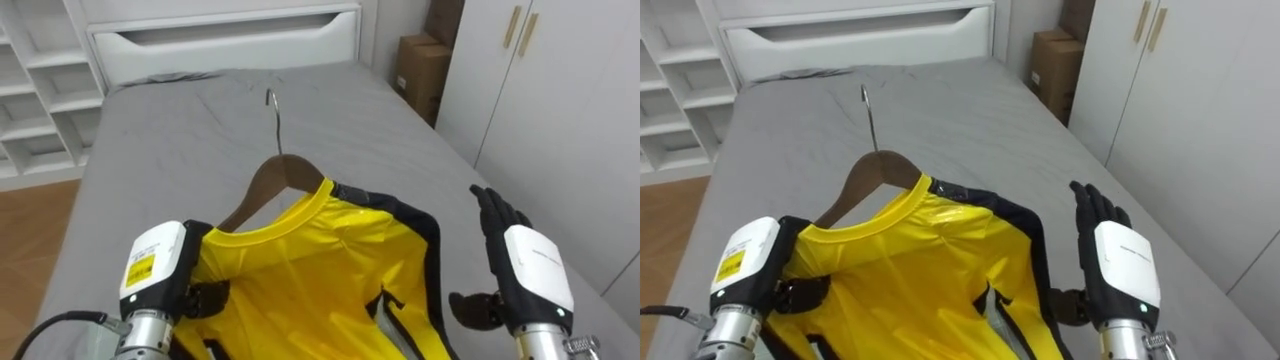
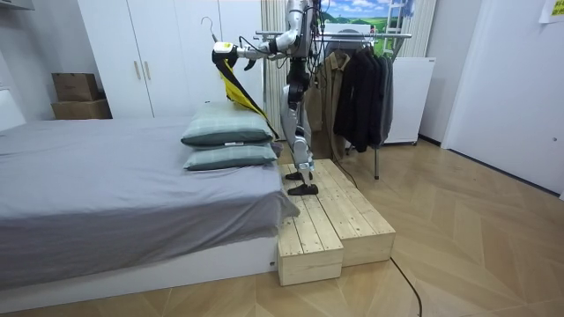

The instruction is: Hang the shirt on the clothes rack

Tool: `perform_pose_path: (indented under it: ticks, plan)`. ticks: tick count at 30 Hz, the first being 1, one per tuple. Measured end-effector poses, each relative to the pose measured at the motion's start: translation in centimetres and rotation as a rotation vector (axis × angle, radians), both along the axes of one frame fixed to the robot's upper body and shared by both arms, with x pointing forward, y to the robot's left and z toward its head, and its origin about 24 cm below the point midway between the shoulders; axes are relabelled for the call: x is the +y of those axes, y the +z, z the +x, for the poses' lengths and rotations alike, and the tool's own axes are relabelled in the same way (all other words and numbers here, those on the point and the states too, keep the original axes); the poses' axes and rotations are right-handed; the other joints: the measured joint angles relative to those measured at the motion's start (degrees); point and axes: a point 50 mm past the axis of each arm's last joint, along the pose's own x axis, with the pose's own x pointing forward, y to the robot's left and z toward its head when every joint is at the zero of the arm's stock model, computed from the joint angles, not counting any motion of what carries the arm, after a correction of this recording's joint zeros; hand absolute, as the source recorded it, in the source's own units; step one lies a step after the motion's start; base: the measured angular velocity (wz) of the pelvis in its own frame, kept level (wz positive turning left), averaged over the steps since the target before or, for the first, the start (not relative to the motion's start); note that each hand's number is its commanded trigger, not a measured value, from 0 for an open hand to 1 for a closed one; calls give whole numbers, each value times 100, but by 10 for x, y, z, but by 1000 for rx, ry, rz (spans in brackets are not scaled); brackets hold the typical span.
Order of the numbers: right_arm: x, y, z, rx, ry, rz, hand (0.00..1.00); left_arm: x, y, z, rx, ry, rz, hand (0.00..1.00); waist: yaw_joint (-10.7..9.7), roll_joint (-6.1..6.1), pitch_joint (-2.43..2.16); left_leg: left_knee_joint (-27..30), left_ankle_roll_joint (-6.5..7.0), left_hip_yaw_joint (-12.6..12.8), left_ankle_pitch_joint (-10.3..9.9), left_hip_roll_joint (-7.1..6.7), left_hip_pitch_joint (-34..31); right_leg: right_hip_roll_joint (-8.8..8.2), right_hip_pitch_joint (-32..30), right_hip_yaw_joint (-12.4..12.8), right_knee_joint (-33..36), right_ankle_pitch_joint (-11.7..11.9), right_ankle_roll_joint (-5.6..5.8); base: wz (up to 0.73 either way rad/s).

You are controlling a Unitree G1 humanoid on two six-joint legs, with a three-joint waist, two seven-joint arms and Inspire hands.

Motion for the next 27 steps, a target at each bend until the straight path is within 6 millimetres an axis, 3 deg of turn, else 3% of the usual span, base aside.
perform_pose_path:
  ticks: [8, 12, 17, 27]
  plan:
    - [6, 15, 14, -60, 23, -2, 0, -2, -1, 0, 9, -6, 0, 100, 9, -9, 5, 6, 1, -2, 0, -2, -9, 9, -14, 0, 18, 0, 1, 0]
    - [11, 27, 24, -102, 39, -4, 0, -3, -1, 0, 25, -14, 1, 100, 14, -76, 31, 4, 1, -4, 1, -6, -21, 6, -23, -4, 6, -2, 3, 0]
    - [21, 40, 32, -149, 91, -26, 0, -10, -2, 0, 50, -52, 2, 100, 20, -141, 9, 13, 2, -25, 1, -7, -120, 0, -100, -29, -4, -1, 2, 2]
    - [28, 41, 32, -151, 129, -36, 0, -17, 0, 1, 71, -95, -1, 100, 41, -141, 7, -45, 2, -41, 1, 5, -125, -23, -123, -42, -16, 2, 0, 1]
